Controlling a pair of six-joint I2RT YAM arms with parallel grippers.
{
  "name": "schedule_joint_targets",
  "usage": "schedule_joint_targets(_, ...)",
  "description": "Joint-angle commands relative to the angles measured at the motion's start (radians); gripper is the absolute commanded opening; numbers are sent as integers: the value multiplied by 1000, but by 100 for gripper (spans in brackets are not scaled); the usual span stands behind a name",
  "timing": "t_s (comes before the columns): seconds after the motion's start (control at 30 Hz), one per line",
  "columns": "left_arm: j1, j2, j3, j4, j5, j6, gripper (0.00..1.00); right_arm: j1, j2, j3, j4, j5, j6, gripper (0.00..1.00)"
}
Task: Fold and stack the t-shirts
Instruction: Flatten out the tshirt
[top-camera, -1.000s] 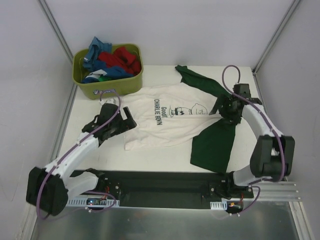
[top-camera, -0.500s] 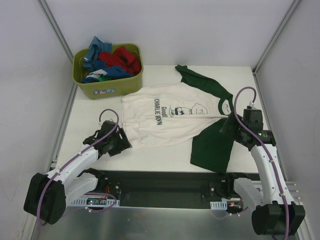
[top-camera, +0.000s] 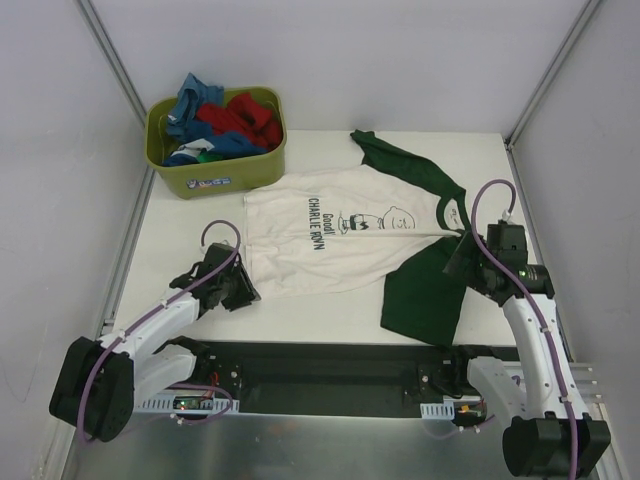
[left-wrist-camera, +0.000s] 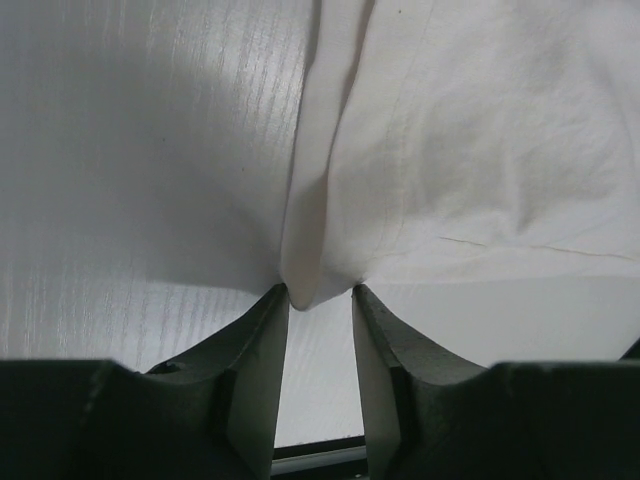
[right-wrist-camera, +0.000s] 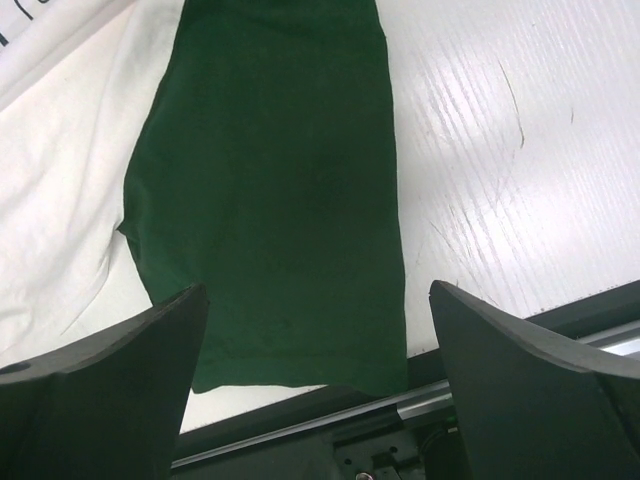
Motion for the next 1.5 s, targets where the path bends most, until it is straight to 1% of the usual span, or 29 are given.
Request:
schedule_joint_targets(0.0, -5, 28, -13, 4, -46, 2, 28, -5, -26, 44, -57, 8, -1, 97)
schedule_joint_targets(0.07, -5, 45, -3, 7, -43, 8, 12, -3, -34, 45, -78, -13, -1, 97)
schedule_joint_targets(0.1, -5, 48, 0, 11, -36, 7, 2, -3, -34, 44, -107, -19, 5, 97)
schedule_joint_targets(0.13, -5, 51, 2, 9, -32, 7, 0, -5, -36, 41, -129, -33, 21, 97)
schedule_joint_targets(0.2, -5, 43, -1, 14, -37, 7, 0, -3, -27, 29, -211, -36, 49, 97)
schedule_joint_targets(0.27, -5, 23, -4, 14, -52, 7, 0, -5, -17, 1, -254, -70, 68, 97)
schedule_joint_targets(0.3, -4, 17, -4, 14, -60, 11, 0, -5, -23, -17, -265, -96, 74, 97)
schedule_joint_targets(0.33, -4, 11, -3, 14, -65, 13, 0, -3, -32, -36, -262, -189, 75, 97)
schedule_joint_targets(0.4, -4, -1, 5, 14, -65, 19, 0, -3, -72, -95, -267, -243, 120, 97)
schedule_joint_targets(0.43, -2, -4, 11, 14, -87, 21, 0, -5, -91, -114, -273, -271, 127, 97)
schedule_joint_targets(0.57, 2, -3, 26, 14, -101, 27, 0, -3, -125, -181, -308, -291, 152, 99)
schedule_joint_targets(0.7, 7, 0, 39, 14, -101, 39, 0, 1, -126, -206, -296, -311, 153, 91)
schedule_joint_targets(0.77, 7, 3, 45, 14, -101, 42, 0, 9, -96, -202, -290, -299, 155, 89)
schedule_joint_targets(0.8, 9, 5, 46, 12, -100, 42, 0, 14, -82, -197, -285, -290, 154, 86)
schedule_joint_targets(0.93, 12, 9, 53, 14, -103, 42, 0, 47, 21, -185, -247, -257, 170, 82)
schedule_joint_targets(1.07, 15, 9, 62, 14, -103, 40, 0, 118, 116, -191, -198, -239, 193, 79)
schedule_joint_targets(1.13, 15, 12, 69, 14, -100, 40, 0, 141, 157, -188, -189, -225, 203, 76)
schedule_joint_targets(1.33, 18, 26, 86, 14, -111, 47, 0, 195, 260, -182, -170, -205, 233, 73)
schedule_joint_targets(1.47, 21, 35, 94, 14, -123, 54, 0, 234, 334, -179, -109, -213, 247, 71)
